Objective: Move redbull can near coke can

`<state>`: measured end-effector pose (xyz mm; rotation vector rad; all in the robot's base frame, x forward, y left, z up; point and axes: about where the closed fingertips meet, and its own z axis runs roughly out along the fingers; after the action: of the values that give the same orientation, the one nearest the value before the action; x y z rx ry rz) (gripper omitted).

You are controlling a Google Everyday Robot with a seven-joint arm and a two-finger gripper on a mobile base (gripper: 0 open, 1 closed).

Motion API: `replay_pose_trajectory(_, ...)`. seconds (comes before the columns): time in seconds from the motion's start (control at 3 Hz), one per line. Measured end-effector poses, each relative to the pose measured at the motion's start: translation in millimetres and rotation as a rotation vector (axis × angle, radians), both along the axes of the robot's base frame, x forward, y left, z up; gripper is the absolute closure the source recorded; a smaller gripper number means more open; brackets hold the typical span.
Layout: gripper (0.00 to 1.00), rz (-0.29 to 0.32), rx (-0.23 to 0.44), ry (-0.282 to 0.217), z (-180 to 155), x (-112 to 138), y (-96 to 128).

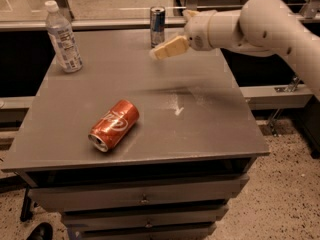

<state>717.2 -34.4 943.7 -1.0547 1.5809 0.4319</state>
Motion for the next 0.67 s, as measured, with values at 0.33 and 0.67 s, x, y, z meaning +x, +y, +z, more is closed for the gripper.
replay_pose_trajectory(0.33, 0.0, -0.042, 0.065, -0.01, -14.8, 40.7, 11.9)
replay_pose_trajectory(0.67, 0.0, -0.085, 0.098, -0.04, -21.5, 82.1, 14.8)
